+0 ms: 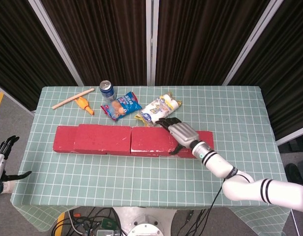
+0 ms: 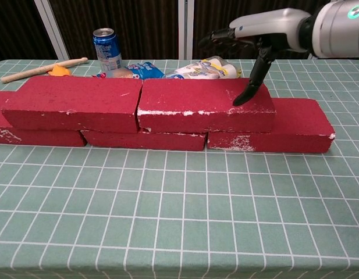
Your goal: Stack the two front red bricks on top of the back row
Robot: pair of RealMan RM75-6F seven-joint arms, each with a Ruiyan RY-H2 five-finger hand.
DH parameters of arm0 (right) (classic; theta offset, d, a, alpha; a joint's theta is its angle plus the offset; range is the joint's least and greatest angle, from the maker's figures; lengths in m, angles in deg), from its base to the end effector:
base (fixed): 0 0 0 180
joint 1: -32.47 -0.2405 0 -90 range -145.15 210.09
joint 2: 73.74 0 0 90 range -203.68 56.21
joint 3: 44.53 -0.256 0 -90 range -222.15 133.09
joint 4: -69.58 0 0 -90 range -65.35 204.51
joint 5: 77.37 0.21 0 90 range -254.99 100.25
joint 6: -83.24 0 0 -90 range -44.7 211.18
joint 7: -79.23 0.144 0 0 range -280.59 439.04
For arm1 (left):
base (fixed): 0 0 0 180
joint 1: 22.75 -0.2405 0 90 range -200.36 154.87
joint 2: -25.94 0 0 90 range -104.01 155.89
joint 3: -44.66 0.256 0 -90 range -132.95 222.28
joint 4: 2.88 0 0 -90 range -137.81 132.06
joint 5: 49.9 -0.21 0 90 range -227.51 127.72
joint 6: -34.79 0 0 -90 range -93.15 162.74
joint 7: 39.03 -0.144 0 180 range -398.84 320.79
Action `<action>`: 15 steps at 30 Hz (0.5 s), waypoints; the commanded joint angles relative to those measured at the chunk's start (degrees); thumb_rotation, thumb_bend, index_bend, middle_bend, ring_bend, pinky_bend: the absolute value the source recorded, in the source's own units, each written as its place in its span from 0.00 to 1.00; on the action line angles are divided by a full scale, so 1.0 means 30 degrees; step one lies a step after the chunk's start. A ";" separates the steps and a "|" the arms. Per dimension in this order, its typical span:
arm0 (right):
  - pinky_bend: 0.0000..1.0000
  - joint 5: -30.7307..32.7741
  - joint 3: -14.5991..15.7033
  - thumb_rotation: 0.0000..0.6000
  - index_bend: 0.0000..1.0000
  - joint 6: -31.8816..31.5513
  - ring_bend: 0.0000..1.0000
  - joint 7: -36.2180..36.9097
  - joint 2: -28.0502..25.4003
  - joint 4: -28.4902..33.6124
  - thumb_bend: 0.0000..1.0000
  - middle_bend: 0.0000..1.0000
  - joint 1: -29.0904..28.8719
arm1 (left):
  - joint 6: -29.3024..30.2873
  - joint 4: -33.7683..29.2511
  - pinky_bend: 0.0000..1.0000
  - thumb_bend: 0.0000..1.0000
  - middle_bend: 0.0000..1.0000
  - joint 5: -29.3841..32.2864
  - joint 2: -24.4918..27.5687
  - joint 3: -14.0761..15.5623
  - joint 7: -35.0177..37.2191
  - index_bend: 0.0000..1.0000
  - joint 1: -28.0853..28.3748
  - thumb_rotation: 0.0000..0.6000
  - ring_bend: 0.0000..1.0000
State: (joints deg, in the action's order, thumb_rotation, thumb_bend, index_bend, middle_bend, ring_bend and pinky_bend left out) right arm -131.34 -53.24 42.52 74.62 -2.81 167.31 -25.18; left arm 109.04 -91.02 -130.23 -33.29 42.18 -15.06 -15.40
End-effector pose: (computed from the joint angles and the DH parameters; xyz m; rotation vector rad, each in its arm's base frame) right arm -0.0845 -0.3654 0.0365 2.0521 -1.1853 0.9313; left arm -0.3489 0.1935 0.1795 -1.2538 -1.2532 -0.9614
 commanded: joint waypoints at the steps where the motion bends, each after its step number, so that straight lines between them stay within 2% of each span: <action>1: 0.00 -0.1989 0.0417 1.00 0.00 -0.3094 0.00 -0.1124 -0.1929 0.1718 0.00 0.00 0.1768 | 0.0221 -0.0130 0.00 0.01 0.00 0.0073 0.0020 -0.0075 -0.0277 0.05 -0.0088 1.00 0.00; 5: 0.00 -0.3876 0.1617 1.00 0.00 -0.7123 0.00 -0.2914 -0.3186 0.2734 0.00 0.00 0.4280 | 0.1146 -0.0205 0.00 0.01 0.00 0.0090 -0.0216 -0.0290 -0.0952 0.05 -0.0365 1.00 0.00; 9: 0.00 -0.5217 0.3320 1.00 0.00 -1.0509 0.00 -0.4106 -0.3997 0.3022 0.00 0.00 0.7305 | 0.2461 -0.0164 0.00 0.01 0.00 -0.0084 -0.0530 -0.0455 -0.2251 0.05 -0.0770 1.00 0.00; 12: 0.00 -0.5672 0.4285 1.00 0.00 -1.2169 0.00 -0.3945 -0.4114 0.2563 0.00 0.00 0.9311 | 0.3152 -0.0120 0.00 0.01 0.00 -0.0313 -0.0630 -0.0426 -0.2951 0.05 -0.1039 1.00 0.00; 15: 0.00 -0.5983 0.4753 1.00 0.00 -1.3509 0.00 -0.3383 -0.3871 0.1638 0.00 0.00 1.0963 | 0.3514 -0.0042 0.00 0.00 0.00 -0.0722 -0.0653 -0.0212 -0.3458 0.05 -0.1225 1.00 0.00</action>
State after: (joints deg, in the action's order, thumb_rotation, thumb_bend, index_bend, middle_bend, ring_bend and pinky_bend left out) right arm -147.05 -41.70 5.69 64.24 -13.80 173.99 3.17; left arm 119.16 -91.27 -131.80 -35.13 41.21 -24.85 -18.69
